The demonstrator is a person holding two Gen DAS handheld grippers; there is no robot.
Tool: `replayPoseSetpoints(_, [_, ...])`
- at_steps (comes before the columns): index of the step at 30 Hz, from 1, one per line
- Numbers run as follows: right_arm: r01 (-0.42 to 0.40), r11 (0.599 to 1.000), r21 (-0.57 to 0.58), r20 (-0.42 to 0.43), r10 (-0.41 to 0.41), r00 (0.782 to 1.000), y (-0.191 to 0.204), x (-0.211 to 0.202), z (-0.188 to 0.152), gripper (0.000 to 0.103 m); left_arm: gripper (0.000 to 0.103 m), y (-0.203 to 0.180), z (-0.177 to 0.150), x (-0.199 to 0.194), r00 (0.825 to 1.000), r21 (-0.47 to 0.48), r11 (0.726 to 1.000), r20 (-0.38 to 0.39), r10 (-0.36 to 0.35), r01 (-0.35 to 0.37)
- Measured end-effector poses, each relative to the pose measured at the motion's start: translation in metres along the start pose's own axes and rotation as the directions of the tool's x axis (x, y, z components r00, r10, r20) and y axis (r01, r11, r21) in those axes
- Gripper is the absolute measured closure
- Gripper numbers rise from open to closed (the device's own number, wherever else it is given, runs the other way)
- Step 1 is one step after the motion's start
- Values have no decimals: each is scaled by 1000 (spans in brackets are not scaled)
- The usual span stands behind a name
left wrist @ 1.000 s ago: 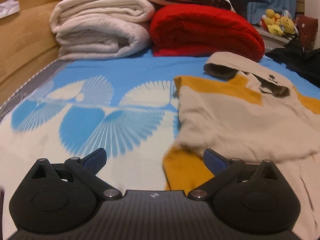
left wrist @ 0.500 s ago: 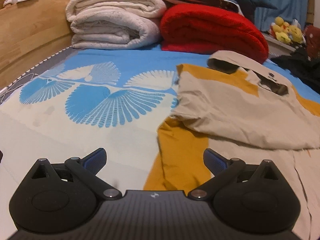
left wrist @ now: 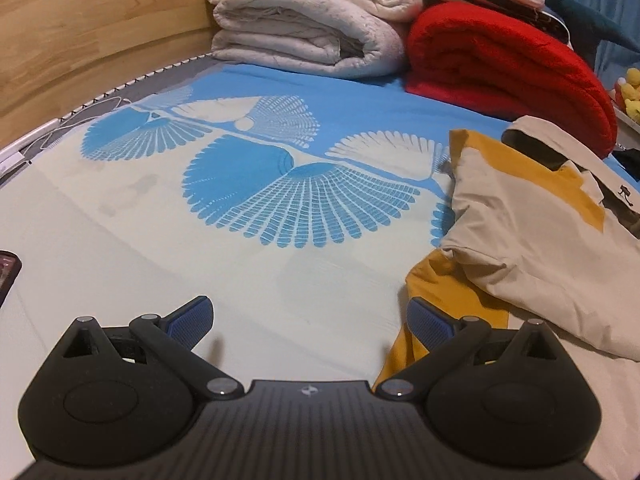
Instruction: Fold large clothes
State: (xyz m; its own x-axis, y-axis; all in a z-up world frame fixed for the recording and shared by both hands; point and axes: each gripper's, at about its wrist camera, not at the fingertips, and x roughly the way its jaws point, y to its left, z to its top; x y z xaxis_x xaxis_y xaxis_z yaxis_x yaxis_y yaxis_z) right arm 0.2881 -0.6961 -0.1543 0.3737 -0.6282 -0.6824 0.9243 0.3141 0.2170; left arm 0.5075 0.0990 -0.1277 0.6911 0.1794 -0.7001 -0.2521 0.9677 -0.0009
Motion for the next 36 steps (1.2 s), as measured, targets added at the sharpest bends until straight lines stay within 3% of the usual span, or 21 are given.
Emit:
replayPoseSetpoints(1, [3,1000,-7,-2,-3,1000,12,-2,7,99,0,1,1,-1,1000,-6,1000,-1,-5,5])
replayPoseSetpoints(3, [-13,999,45,91,9,996,34,-27,22,100,0,1,5,-7,1000,-16,1000,4,-17,17])
replayPoseSetpoints(5, [-56,998,-29,217,61,974,72,-65,35,100,0,1,9,-13,1000,-21,999,12,-26,27])
replayPoseSetpoints(7, [-116,976,-184,344,174,923,124,-118,34,100,0,1,13,-20,999,-19,999,24,-36,37])
replayPoseSetpoints(9, [-185,912,-367,421,340,841,175,-175,14,100,0,3,17,-27,998,-24,999,44,-45,46])
replayPoseSetpoints(11, [-248,783,-571,428,541,723,226,-234,-29,100,0,5,21,-33,997,-33,998,60,-50,52])
replayPoseSetpoints(14, [-343,519,-783,266,778,569,283,-299,-120,99,0,12,27,-40,995,-48,997,78,-55,59])
replayPoseSetpoints(15, [-364,405,-839,171,831,530,297,-314,-159,95,0,15,29,-42,995,-56,997,84,-54,59])
replayPoseSetpoints(16, [-369,294,-881,77,861,503,307,-323,-193,94,0,18,31,-44,994,-65,996,89,-55,61])
replayPoseSetpoints(17, [-372,170,-912,-31,878,478,312,-328,-233,87,0,21,34,-47,994,-74,995,90,-59,66])
replayPoseSetpoints(18, [-376,57,-925,-139,870,473,314,-328,-270,69,0,25,36,-49,994,-87,994,90,-65,73])
replayPoseSetpoints(19, [-365,-69,-928,-256,830,496,314,-325,-307,59,0,29,39,-52,993,-105,991,94,-78,88])
replayPoseSetpoints(20, [-357,-161,-920,-339,783,521,310,-319,-335,50,0,33,41,-54,991,-115,988,100,-91,102])
replayPoseSetpoints(21, [-352,-230,-907,-398,739,543,302,-312,-356,49,0,34,42,-57,990,-116,987,105,-98,110])
replayPoseSetpoints(22, [-345,-265,-900,-425,703,570,294,-302,-368,49,0,34,44,-59,988,-108,988,114,-100,112])
replayPoseSetpoints(23, [-345,-247,-906,-414,691,593,287,-294,-368,49,0,33,44,-60,988,-98,989,122,-97,109])
replayPoseSetpoints(24, [-376,-198,-905,-403,681,612,281,-287,-356,46,0,30,44,-61,988,-83,991,128,-90,102])
replayPoseSetpoints(27, [-528,37,-849,-360,691,627,267,-276,-293,38,0,21,42,-61,986,-40,993,131,-104,110])
replayPoseSetpoints(29, [-554,176,-813,-283,712,642,256,-272,-255,37,0,13,39,-63,983,-10,992,136,-120,122])
replayPoseSetpoints(32, [-503,357,-787,-143,689,711,251,-244,-201,38,0,-3,39,-63,979,12,991,156,-133,133])
replayPoseSetpoints(36, [-481,467,-742,-123,610,783,256,-191,-169,41,0,-43,62,-43,967,76,976,142,-214,204])
